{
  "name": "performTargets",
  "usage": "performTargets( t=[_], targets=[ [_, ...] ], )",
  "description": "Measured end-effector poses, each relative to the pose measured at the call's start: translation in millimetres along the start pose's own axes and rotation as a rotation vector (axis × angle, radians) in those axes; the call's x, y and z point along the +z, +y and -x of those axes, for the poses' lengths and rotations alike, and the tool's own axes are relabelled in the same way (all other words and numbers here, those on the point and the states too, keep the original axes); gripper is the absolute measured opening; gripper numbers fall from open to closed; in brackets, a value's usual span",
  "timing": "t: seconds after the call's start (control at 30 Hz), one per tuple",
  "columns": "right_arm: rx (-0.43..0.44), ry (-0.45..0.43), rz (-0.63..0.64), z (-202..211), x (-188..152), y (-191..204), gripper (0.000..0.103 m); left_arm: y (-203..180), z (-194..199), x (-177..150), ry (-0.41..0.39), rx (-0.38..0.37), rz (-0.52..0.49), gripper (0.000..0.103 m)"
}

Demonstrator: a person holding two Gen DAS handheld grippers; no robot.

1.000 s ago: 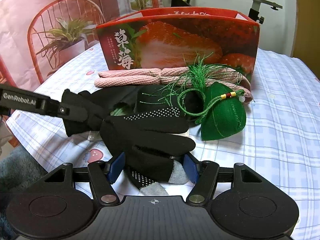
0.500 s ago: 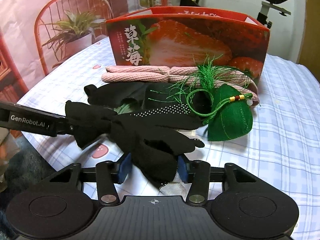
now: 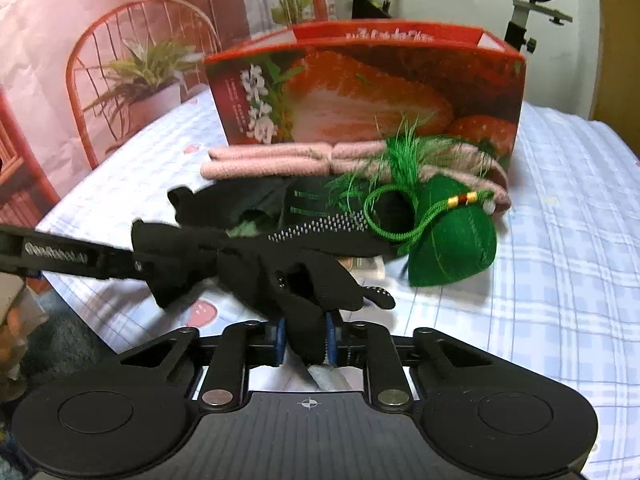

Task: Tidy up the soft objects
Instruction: 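Lift the black gloves with both grippers into the red box and open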

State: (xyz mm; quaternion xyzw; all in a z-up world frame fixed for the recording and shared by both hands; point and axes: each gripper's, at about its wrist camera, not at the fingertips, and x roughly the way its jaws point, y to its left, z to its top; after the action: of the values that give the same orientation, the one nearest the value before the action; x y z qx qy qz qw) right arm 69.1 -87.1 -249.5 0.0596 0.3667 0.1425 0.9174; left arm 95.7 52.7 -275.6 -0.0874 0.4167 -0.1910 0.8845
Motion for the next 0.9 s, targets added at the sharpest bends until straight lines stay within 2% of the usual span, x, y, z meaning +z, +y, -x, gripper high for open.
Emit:
performTargets(
  t=[0.07,0.3,0.47,0.67,0.9],
  targets=[
    [-0.006,-0.039,0.010,7.8,3.1,2.6,0.010,-1.0,7.6,3.3,-0.029,-0.010,0.000,0.012],
    [0.014,-0.150,0.027,29.8,20.4,5.8,0.010,-11.5,38.1,18.6,-0.140,-0.008,-0.046,0.012],
    [0.041,-0.221,0.038,43.6,40.7,7.5,0.010,-20.9,59.0,42.9,-0.209,-0.006,-0.065,0.012],
    [0.057,-0.299,0.059,55.4,83.8,9.9,0.010,-33.9,77.2,85.6,-0.286,-0.004,-0.109,0.012],
    [0.038,-0.370,0.091,60.2,139.7,2.0,0.010,-47.6,75.6,132.6,-0.335,-0.015,-0.127,0.012]
  ],
)
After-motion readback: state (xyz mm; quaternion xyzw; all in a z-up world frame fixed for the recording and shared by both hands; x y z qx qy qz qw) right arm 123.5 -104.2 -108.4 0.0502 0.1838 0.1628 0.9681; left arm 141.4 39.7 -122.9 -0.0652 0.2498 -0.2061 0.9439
